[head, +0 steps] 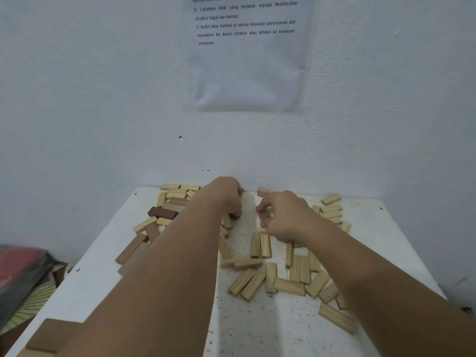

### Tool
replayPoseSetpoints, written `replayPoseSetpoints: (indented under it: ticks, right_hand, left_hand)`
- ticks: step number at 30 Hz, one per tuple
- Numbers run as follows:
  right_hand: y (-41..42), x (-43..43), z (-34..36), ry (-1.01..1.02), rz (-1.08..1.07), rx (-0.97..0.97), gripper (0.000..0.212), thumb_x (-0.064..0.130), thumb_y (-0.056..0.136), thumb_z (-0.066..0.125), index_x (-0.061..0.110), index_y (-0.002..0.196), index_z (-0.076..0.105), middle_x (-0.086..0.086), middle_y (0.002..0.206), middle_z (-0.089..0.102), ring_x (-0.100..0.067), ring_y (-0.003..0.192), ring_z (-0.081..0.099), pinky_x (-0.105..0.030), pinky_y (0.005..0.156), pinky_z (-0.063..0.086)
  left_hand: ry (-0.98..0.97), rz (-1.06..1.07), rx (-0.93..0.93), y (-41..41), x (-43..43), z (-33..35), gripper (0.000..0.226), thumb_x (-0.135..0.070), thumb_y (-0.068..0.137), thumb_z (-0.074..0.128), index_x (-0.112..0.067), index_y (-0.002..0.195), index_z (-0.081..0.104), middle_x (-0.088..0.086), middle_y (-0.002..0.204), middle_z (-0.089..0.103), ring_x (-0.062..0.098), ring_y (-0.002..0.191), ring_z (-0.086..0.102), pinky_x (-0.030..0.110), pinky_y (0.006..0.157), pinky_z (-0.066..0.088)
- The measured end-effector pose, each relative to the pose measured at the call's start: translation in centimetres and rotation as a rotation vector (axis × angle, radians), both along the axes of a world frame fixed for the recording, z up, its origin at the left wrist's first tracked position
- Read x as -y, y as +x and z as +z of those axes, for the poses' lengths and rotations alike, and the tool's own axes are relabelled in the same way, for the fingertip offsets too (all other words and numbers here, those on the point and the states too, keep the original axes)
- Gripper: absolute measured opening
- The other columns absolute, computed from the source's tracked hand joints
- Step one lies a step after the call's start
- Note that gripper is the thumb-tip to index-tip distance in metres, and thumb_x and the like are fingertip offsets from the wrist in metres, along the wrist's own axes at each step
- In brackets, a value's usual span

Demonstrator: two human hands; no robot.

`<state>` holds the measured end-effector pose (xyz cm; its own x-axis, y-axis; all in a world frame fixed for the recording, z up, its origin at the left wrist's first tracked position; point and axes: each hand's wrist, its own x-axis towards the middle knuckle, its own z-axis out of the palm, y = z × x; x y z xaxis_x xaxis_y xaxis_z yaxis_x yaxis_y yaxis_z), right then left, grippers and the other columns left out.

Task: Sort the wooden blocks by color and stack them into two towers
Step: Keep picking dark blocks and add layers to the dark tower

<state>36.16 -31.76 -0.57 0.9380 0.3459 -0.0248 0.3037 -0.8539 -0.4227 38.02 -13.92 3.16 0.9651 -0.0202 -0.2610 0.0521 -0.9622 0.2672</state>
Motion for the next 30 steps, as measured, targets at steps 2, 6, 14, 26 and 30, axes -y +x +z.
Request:
replayPoseSetpoints:
  ticks: [2,6,14,26,30]
  right_hand:
    - [0.1,0.4,0.7,-0.090,0.027,-0.026,0.024,0.028,0.086,0.067,0.032,0.109,0.073,0.017,0.114,0.065,-0.021,0.111,0.060,-0.043,0.105,0.041]
    - [-0.1,0.8,0.8,-0.105,0.026,-0.010,0.024,0.020,0.082,0.063,0.034,0.100,0.071,0.011,0.108,0.069,-0.021,0.108,0.059,-0.042,0.097,0.037]
    - [0.0,2.0,0.0,-0.063,-0.010,-0.012,0.067,0.028,0.080,0.062,0.053,0.141,0.049,0.011,0.104,0.065,-0.018,0.096,0.061,-0.037,0.089,0.054]
    - [0.1,1.6,-1.1,-0.066,-0.005,0.013,0.052,0.016,0.076,0.072,0.027,0.127,0.069,0.008,0.112,0.059,-0.019,0.108,0.060,-0.034,0.080,0.055]
    - [0.4,1.5,-0.9,-0.112,0.015,0.007,0.058,0.020,0.079,0.074,0.027,0.136,0.064,0.009,0.114,0.055,-0.018,0.107,0.058,-0.036,0.085,0.057]
  left_hand:
    - [0.005,-0.020,0.005,-0.1,0.1,-0.1,0.045,-0.014,0.081,0.083,-0.018,0.124,0.070,0.004,0.116,0.068,0.020,0.090,0.064,0.026,0.063,0.046]
    - [-0.035,-0.072,0.002,0.0,0.2,-0.4,0.042,-0.014,0.082,0.084,-0.026,0.118,0.068,0.002,0.128,0.068,0.017,0.096,0.060,0.023,0.066,0.046]
    - [-0.078,-0.087,-0.006,-0.1,0.6,-1.2,0.084,-0.019,0.077,0.089,-0.028,0.150,0.048,-0.002,0.144,0.055,0.023,0.119,0.059,0.039,0.091,0.055]
    - [0.194,0.002,0.024,-1.3,1.3,-1.5,0.040,-0.038,0.079,0.087,-0.014,0.095,0.060,0.001,0.098,0.053,0.016,0.078,0.055,0.028,0.061,0.047]
    - [0.060,-0.043,0.019,-1.3,0.8,-2.0,0.072,-0.015,0.078,0.084,-0.019,0.143,0.053,0.004,0.136,0.048,0.025,0.105,0.057,0.041,0.086,0.058]
